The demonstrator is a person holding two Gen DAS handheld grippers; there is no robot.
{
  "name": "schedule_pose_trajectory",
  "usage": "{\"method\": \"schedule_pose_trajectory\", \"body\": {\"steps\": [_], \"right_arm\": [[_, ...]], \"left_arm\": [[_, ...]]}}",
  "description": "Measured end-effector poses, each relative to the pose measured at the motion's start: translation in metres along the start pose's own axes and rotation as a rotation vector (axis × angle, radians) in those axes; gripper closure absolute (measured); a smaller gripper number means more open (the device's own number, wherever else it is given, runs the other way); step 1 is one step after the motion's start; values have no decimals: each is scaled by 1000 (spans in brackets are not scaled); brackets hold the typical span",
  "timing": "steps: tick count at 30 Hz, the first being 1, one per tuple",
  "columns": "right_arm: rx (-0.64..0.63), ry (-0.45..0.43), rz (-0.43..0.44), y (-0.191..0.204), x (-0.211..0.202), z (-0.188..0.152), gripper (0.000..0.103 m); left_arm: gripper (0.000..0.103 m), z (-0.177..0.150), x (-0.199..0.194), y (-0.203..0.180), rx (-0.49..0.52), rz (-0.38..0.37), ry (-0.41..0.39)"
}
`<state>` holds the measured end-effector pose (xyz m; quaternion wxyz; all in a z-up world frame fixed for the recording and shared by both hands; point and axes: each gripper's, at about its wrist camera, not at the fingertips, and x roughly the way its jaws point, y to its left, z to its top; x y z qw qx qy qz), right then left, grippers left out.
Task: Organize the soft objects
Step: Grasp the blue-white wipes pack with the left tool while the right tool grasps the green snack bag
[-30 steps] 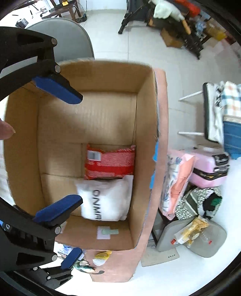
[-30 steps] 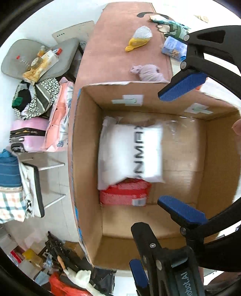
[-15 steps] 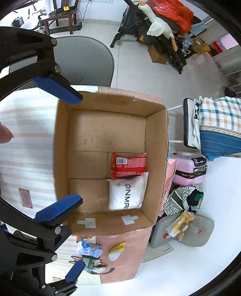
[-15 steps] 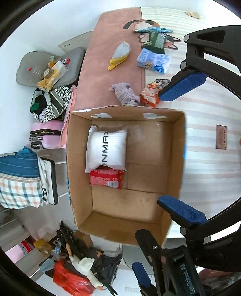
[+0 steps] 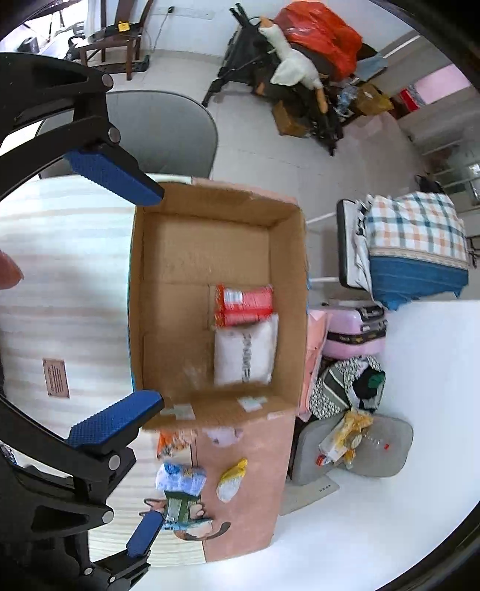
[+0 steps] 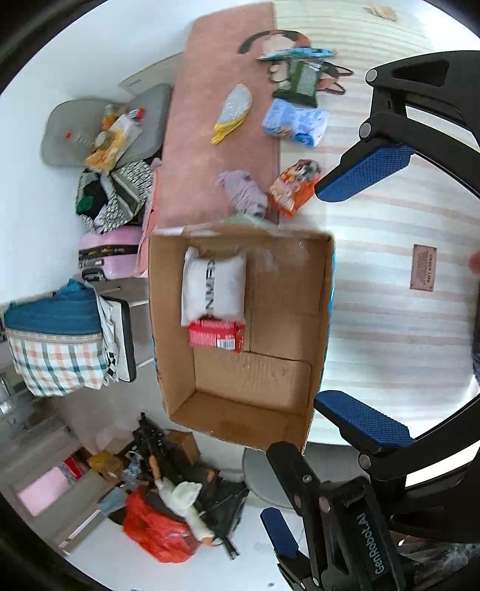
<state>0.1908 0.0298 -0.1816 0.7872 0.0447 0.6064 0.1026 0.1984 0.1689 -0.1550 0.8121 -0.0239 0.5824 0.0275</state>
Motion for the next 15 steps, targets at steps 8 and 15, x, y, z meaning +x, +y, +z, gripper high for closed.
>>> {"method": "schedule_pose_trajectory", "body": {"steps": [8, 15], "right_arm": [[328, 55, -112, -188, 0, -9, 0], [874, 154, -47, -393, 67, -37, 0]], "left_arm": [[0, 17, 36, -132, 114, -112, 85], [0, 25, 123, -251, 188, -148, 252]]}}
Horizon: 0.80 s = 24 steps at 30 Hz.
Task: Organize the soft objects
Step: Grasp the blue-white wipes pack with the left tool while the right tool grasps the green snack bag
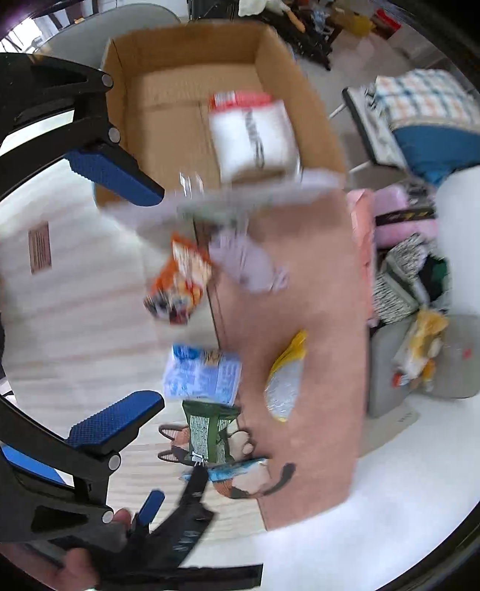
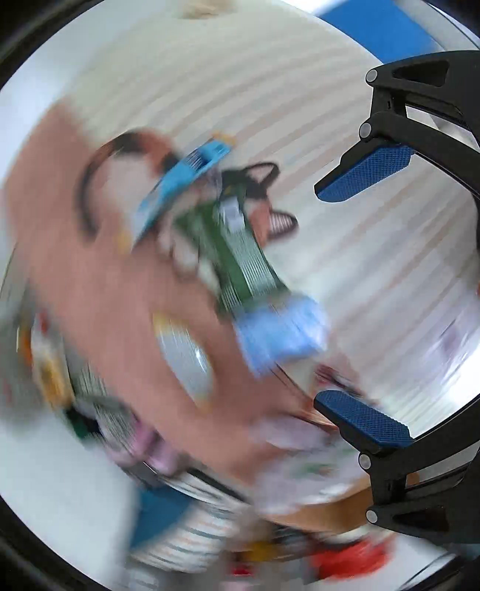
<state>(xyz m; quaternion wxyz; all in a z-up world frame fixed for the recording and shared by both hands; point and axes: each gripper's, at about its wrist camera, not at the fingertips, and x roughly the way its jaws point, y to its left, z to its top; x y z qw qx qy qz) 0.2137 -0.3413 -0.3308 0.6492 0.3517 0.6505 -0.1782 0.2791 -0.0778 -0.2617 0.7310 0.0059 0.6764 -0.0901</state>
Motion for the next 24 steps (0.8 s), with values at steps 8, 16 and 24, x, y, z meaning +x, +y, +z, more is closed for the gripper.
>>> {"method": "schedule_pose_trajectory", "body": {"steps": [8, 16, 24], "right_arm": [[171, 159, -28, -38, 103, 66, 20], [-420, 197, -284, 8, 109, 41, 61], [-466, 172, -309, -12, 95, 31, 22]], "left_arm": [[0, 28, 66, -36, 3, 39, 111], [1, 35, 105, -61, 73, 12, 202], [1, 38, 168, -95, 133, -8, 338]]}}
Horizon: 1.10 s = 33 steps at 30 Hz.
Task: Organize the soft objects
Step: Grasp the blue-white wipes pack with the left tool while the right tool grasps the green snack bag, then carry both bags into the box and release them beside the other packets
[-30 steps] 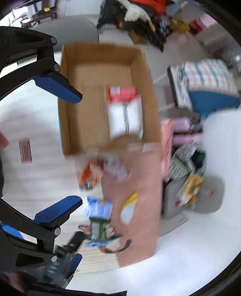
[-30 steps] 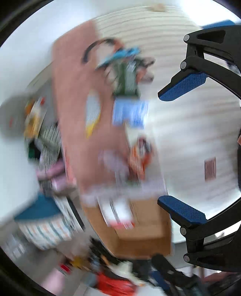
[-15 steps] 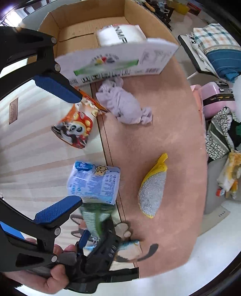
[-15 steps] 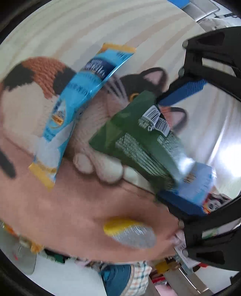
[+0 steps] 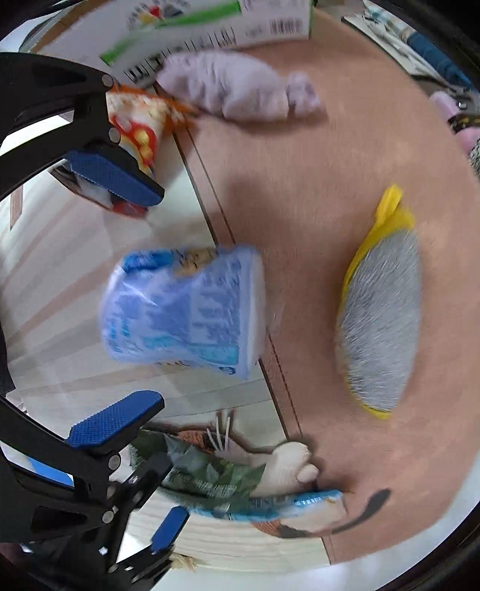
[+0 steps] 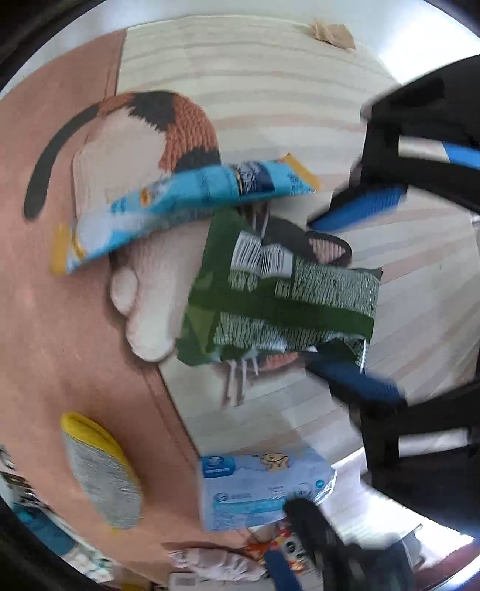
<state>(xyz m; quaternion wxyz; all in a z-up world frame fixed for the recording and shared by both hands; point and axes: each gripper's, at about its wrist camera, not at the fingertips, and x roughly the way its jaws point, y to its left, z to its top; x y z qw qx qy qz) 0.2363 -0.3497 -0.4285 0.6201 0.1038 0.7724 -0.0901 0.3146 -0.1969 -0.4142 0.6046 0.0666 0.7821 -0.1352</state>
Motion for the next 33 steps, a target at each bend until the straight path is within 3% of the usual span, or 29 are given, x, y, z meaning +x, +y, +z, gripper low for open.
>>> {"method": "schedule_pose_trajectory", "body": {"steps": [3, 5, 10, 12, 15, 17, 24, 29, 33], "right_arm": [[61, 27, 10, -8, 8, 0, 22], [86, 30, 21, -9, 13, -2, 22], [108, 39, 6, -7, 21, -1, 24], [119, 41, 22, -1, 23, 0, 51], [121, 26, 11, 10, 18, 7, 64], [90, -5, -2, 21, 5, 3, 65], [-15, -112, 89, 70, -66, -38, 65], [-124, -192, 195, 142, -128, -69, 65], [-220, -223, 269, 219, -157, -98, 65]], "left_arm": [[2, 8, 14, -5, 2, 15, 17], [23, 10, 19, -5, 3, 28, 15], [53, 6, 16, -10, 26, 88, -22], [60, 3, 12, -7, 22, 86, -30], [63, -7, 3, -1, 16, 75, -55], [63, -18, -8, 4, 14, 59, -82], [63, -78, -80, 45, -20, -57, -224], [63, -122, -146, 105, -75, -100, -340], [63, -153, -184, 180, -148, -77, -406]]}}
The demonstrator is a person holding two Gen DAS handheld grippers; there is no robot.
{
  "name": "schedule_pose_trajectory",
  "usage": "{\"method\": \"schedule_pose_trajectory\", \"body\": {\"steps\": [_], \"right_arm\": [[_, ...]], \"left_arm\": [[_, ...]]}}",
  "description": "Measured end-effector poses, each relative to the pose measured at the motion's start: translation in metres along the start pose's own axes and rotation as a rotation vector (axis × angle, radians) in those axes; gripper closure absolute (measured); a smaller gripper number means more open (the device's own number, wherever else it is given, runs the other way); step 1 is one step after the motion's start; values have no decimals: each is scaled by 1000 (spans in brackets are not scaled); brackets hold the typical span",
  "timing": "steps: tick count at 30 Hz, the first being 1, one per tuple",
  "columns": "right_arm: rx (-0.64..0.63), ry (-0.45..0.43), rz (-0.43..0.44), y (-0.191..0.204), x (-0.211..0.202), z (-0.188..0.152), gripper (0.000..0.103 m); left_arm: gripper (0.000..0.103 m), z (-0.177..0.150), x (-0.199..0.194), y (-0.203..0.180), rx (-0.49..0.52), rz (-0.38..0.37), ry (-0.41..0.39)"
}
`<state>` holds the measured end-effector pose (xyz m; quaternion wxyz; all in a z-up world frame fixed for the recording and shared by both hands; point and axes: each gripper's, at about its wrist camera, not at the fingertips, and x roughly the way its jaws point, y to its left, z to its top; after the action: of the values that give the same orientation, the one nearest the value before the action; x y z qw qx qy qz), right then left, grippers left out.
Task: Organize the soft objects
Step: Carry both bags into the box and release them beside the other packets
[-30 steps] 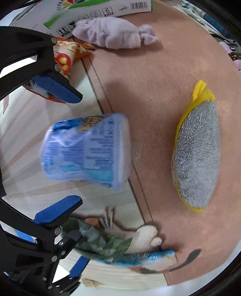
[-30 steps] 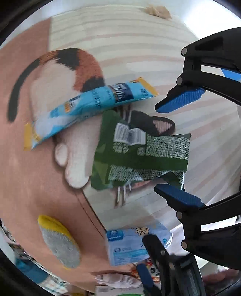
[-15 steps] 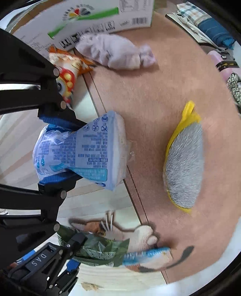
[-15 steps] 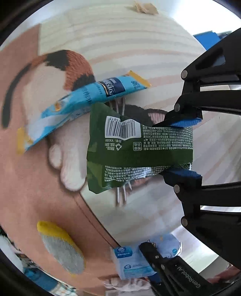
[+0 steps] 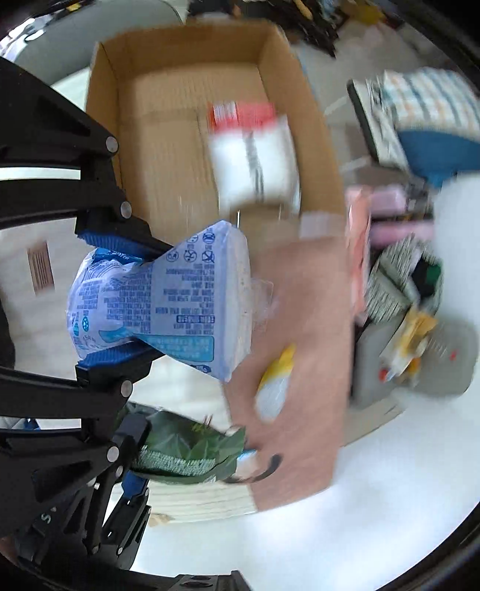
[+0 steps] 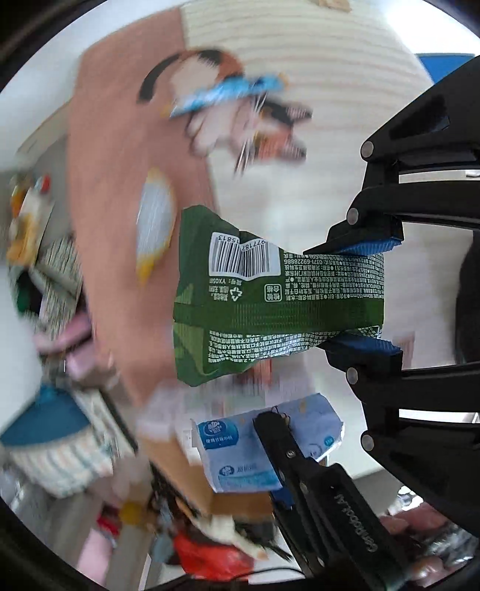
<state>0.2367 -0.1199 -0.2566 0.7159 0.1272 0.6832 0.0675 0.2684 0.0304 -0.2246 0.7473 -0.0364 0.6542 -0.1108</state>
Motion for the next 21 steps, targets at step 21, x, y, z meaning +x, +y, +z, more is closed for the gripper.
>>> {"method": "schedule_pose_trajectory", "body": {"steps": [21], "right_arm": [[-141, 239, -134, 192, 197, 27, 65]], "left_arm": [[63, 73, 80, 266, -248, 111, 151]]}}
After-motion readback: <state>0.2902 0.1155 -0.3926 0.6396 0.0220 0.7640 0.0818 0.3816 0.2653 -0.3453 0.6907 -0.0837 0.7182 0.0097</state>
